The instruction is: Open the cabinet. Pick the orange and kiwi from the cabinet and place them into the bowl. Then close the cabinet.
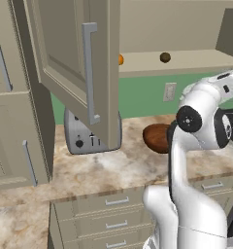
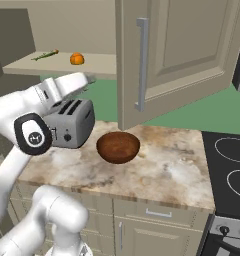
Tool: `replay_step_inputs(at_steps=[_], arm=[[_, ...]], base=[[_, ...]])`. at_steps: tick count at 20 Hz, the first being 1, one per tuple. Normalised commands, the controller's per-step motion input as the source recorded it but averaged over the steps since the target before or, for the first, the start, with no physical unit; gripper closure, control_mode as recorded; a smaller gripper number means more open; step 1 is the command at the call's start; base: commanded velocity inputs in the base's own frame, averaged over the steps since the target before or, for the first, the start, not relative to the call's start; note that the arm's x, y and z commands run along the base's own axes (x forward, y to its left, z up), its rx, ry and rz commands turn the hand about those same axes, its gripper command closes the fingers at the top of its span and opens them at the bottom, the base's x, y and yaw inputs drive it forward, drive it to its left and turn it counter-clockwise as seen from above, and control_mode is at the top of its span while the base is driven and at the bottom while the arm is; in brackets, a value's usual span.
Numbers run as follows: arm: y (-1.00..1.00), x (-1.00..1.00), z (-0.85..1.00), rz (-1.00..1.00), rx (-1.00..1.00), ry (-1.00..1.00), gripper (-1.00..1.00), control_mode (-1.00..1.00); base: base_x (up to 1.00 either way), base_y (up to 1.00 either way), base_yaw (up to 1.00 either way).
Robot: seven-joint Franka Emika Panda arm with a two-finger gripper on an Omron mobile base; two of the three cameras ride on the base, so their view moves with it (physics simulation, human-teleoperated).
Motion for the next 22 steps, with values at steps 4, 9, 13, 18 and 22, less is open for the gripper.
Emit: replay_step_inputs(at_steps=[4,9,13,18,22], arm=[[-0.84,0.14,0.03,-0.23,0.27,0.21,-1.0,-1.0],[-0.6,0.0,0.0,0.0,0.16,0.04,-1.0,-1.0],[-0.75,0.0,0.0,0.0,0.19,0.0,-1.0,-1.0],[-0.87,-0.15,0.0,0.0,0.21,0.0,-1.0,-1.0],[-0.17,0.01,-0.03,0.0,0.03,-0.01,-1.0,-1.0]], base=[[0.0,0.0,0.0],[0.0,0.0,0.0],[0.0,0.0,0.0],[0.0,0.0,0.0],[0.0,0.0,0.0]])
